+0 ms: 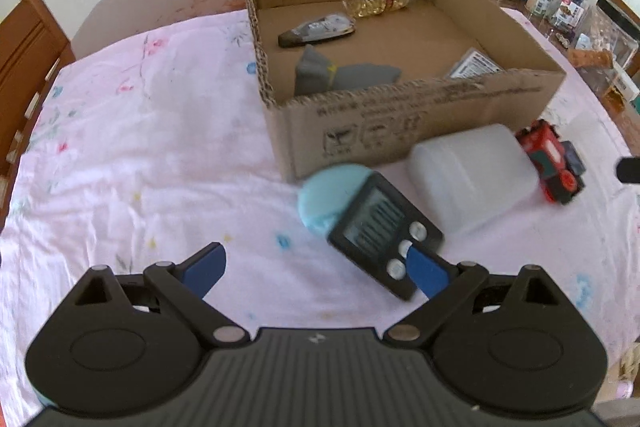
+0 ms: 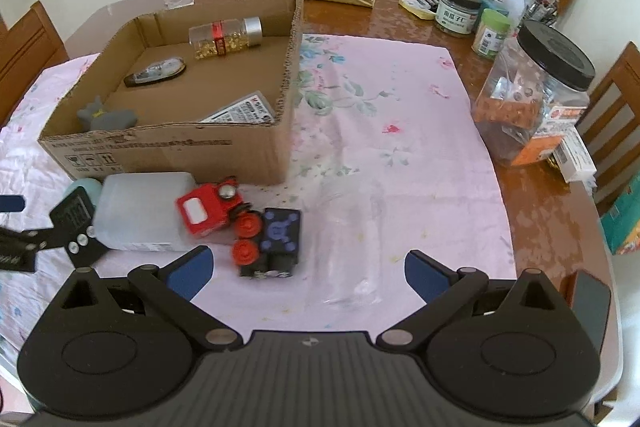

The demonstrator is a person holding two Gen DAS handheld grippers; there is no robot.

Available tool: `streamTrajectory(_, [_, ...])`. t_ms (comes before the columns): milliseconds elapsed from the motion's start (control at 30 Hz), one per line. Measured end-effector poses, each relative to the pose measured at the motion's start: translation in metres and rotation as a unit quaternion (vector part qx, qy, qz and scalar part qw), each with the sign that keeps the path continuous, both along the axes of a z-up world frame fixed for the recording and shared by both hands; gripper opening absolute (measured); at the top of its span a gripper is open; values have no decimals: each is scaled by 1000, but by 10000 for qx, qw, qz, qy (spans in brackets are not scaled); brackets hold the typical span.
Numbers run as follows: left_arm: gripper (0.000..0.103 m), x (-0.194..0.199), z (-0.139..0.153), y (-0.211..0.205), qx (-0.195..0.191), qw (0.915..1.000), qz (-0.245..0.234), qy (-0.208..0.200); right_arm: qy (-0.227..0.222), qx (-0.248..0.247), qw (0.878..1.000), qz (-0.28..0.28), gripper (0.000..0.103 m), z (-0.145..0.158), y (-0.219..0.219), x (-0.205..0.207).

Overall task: Organize rigid objects
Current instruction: 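Grasp the clear plastic jar with the right tool while the left tool approaches the black timer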

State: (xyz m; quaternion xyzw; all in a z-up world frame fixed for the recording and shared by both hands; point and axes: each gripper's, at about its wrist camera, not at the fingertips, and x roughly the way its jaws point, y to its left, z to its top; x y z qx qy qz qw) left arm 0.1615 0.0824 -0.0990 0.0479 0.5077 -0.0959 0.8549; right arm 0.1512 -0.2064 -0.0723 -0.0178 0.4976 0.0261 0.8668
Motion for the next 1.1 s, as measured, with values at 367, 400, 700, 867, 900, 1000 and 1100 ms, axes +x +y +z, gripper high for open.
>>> streamTrajectory(367, [97, -10, 9, -47, 238, 9930, -1047, -485, -149, 264, 9838, 1765, 103, -16, -17, 56])
streamTrajectory(400, [97, -7, 6, -49, 294, 9917, -1149, -491, -124, 268, 9821, 1859, 103, -17, -17, 60])
streamTrajectory(700, [96, -2, -12, -61, 264, 9849, -1708, -38, -69, 336, 9790, 2011, 103, -19, -27, 66])
streamTrajectory(867, [97, -17, -20, -70, 148, 9812, -1906, 277, 18, 386, 9752, 2177, 103, -22, -27, 67])
streamTrajectory(900, [97, -18, -20, -72, 215, 9818, -1874, 231, 28, 418, 9739, 2231, 103, -22, -26, 68])
streamTrajectory(1000, [97, -16, -21, -69, 206, 9867, -1604, 175, 84, 495, 9680, 2459, 103, -26, -22, 74])
streamTrajectory(1100, [97, -12, -22, -67, 159, 9899, -1397, 192, 357, 505, 9598, 2738, 103, -35, -15, 81])
